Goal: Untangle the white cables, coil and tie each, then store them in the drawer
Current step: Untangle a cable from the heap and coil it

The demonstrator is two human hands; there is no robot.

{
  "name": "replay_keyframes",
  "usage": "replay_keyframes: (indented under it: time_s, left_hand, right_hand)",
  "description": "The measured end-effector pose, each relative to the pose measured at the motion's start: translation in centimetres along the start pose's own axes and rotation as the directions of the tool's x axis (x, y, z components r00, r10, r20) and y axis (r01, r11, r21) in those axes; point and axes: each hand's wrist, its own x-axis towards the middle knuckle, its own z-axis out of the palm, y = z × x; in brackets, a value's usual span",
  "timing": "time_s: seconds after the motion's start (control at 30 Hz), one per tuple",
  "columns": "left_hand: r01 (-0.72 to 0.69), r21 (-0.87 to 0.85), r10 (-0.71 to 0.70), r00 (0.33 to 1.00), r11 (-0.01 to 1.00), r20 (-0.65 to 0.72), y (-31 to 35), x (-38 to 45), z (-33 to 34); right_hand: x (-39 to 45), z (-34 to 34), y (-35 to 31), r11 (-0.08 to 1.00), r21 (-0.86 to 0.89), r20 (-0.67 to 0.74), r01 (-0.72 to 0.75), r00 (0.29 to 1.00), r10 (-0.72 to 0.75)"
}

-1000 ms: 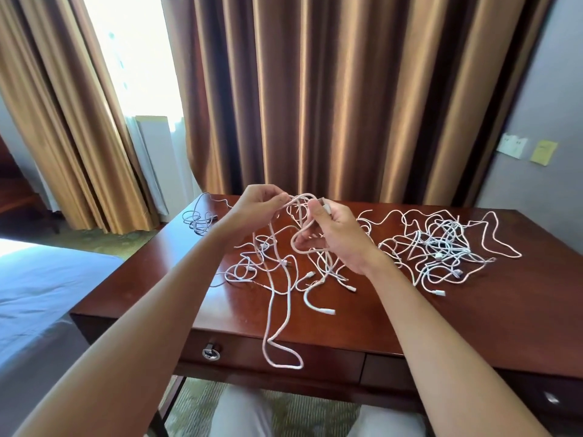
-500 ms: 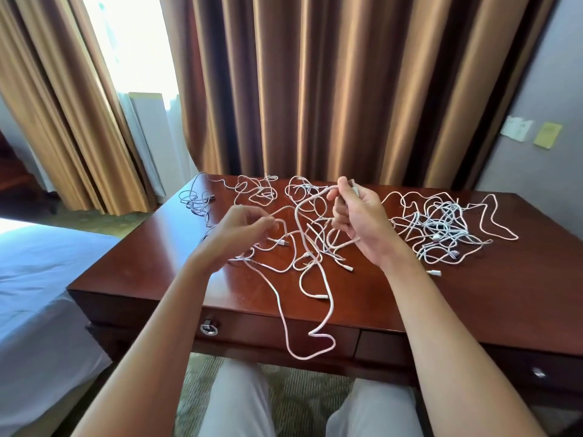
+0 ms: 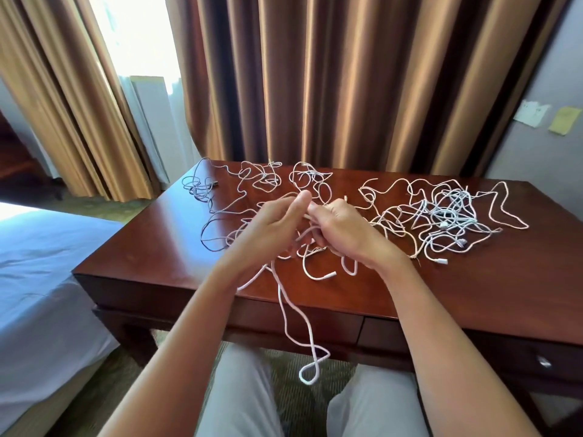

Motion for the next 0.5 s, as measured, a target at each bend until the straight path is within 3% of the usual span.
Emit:
replay_keyframes:
  time_s: [0.13, 0.27, 0.37, 0.5]
  left_hand:
    - [-0.009, -0.056, 0.005, 0.998, 0.998, -0.065, -1.3, 0.3, 1.0]
    - [-0.083, -0.025, 0.082, 0.996, 0.996, -0.047, -2.2, 0.6, 0.7]
    - [-0.083, 0.024, 0.085, 0.988, 0.996, -0.127, -2.7, 0.9, 0.5]
    - [-0.025, -0.145, -0.011, 0.971, 0.989, -0.24, -3.7, 0.9, -0.1]
  right_hand:
    - [-0.3, 0.2, 1.0, 1.0, -0.02, 0.009, -0.002, 1.0, 0.002]
    - [-0.4, -0.1, 2.0, 0.987, 0.154, 0.014, -0.055, 0.998, 0.054]
    - [-0.7, -0.7, 2.6, 0.967, 0.248, 0.006, -0.064, 0.998, 0.064]
    - [-1.2, -1.4, 4.0, 0.926, 0.378, -0.032, 0.012, 1.0, 0.0]
